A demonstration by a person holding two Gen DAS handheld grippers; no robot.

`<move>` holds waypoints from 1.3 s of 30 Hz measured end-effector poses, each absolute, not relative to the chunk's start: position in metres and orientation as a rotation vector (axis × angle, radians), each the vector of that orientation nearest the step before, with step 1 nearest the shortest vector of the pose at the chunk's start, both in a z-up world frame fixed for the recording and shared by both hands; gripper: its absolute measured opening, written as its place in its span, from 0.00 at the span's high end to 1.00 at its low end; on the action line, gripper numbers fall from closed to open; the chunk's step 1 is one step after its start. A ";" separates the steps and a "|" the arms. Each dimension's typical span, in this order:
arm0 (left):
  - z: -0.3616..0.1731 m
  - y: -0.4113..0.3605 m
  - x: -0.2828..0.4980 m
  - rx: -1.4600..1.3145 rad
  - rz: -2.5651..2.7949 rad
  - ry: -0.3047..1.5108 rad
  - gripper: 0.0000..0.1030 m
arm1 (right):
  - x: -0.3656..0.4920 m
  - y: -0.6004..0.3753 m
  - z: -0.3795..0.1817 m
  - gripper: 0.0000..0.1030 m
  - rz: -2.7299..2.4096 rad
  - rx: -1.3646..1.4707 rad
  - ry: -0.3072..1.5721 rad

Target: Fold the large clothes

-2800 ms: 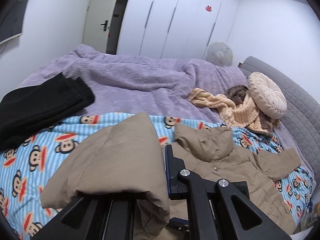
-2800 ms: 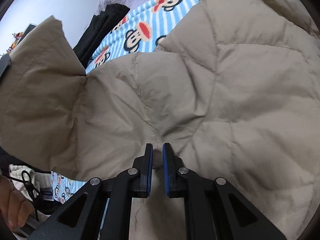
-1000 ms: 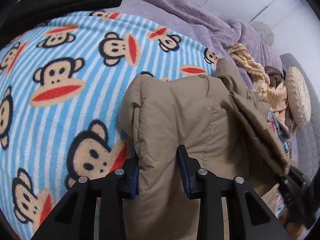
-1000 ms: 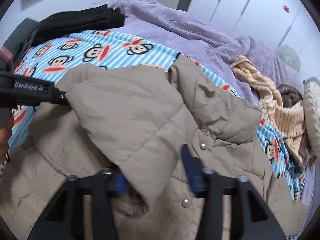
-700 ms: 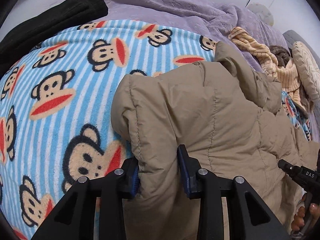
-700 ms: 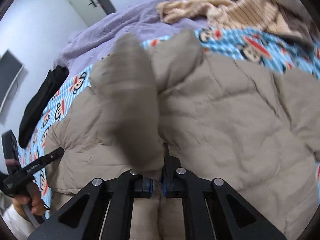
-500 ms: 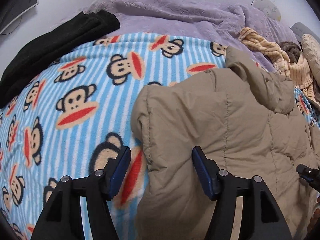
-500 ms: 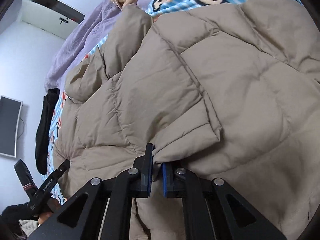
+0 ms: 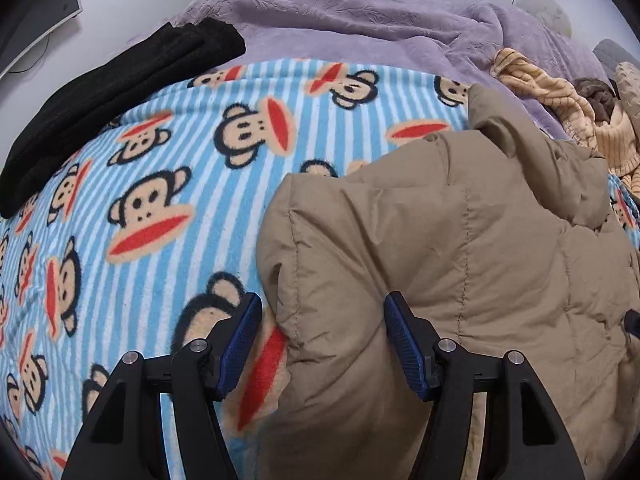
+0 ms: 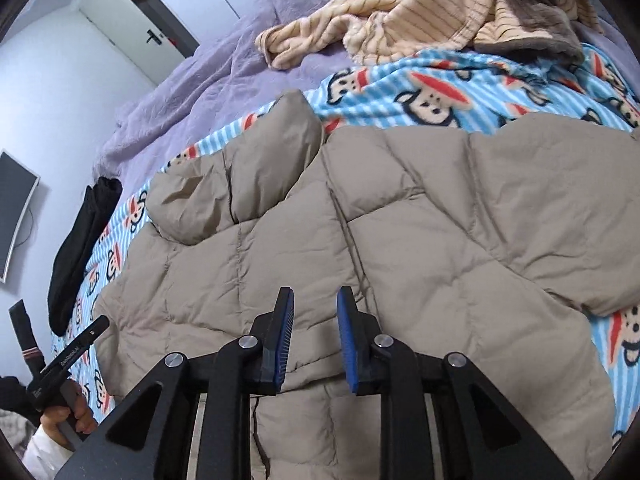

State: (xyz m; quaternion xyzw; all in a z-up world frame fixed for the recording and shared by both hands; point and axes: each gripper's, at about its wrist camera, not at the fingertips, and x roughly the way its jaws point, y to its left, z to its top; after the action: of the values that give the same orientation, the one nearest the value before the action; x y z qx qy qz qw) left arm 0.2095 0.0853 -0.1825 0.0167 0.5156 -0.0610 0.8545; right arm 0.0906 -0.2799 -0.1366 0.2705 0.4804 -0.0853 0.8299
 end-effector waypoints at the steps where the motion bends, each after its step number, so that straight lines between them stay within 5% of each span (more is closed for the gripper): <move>1: -0.185 0.085 0.208 0.041 -0.124 1.076 0.33 | 0.093 -0.278 -0.146 0.76 -0.180 0.576 1.046; 3: -0.186 0.085 0.209 0.062 -0.094 1.074 0.21 | 0.094 -0.272 -0.166 0.77 -0.195 0.559 1.110; 9: -0.172 0.085 0.208 0.096 -0.075 1.105 0.21 | 0.086 -0.272 -0.178 0.80 -0.183 0.538 1.123; 17: -0.151 0.062 0.172 0.163 -0.114 1.140 0.21 | 0.043 -0.295 -0.155 0.60 -0.176 0.671 1.098; 39: -0.123 -0.061 0.060 0.199 -0.179 1.197 0.21 | -0.054 -0.348 -0.141 0.38 -0.129 0.789 1.106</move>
State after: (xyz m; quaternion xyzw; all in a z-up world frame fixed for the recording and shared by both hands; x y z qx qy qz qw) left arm 0.0598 -0.0612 -0.1232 0.0934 0.5616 -0.0839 0.8178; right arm -0.0541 -0.3484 -0.1410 0.3646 0.5110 -0.0598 0.7761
